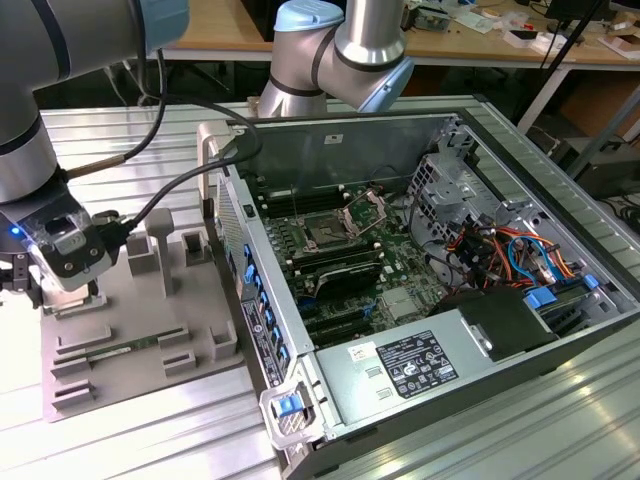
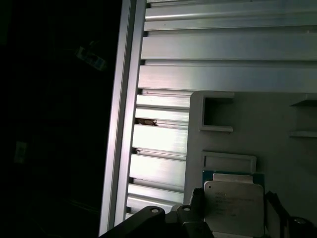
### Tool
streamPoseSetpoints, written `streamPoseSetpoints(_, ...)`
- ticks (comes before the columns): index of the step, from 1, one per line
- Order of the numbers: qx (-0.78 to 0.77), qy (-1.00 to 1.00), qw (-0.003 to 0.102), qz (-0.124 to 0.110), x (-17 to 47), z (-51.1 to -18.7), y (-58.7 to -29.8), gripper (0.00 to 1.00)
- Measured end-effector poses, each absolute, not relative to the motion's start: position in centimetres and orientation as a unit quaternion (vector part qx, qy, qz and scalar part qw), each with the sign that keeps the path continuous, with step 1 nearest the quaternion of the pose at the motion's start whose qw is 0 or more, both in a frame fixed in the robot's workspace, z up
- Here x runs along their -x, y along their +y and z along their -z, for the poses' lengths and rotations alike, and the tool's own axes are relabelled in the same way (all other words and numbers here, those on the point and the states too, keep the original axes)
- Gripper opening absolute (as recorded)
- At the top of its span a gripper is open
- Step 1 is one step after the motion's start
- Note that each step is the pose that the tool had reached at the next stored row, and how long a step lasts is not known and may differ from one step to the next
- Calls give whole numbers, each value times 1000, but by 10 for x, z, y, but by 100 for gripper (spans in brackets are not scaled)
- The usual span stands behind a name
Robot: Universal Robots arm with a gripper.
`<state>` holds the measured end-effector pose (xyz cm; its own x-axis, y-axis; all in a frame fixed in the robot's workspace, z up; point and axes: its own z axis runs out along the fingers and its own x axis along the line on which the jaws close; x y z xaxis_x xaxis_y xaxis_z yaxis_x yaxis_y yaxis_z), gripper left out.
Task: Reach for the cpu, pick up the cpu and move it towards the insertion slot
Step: 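Pick up the cpu and move it towards the insertion slot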
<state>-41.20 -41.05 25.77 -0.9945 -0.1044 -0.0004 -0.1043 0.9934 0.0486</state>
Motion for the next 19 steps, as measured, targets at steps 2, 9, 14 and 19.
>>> streamPoseSetpoints(2, -52, -998, 1, 24, 412, -259, -410, 55)
streamPoseSetpoints(9, -52, -998, 1, 24, 412, -262, -410, 55)
streamPoseSetpoints(14, -52, -998, 1, 25, 412, -265, -411, 55)
streamPoseSetpoints(19, -52, -998, 1, 25, 412, -268, -410, 55)
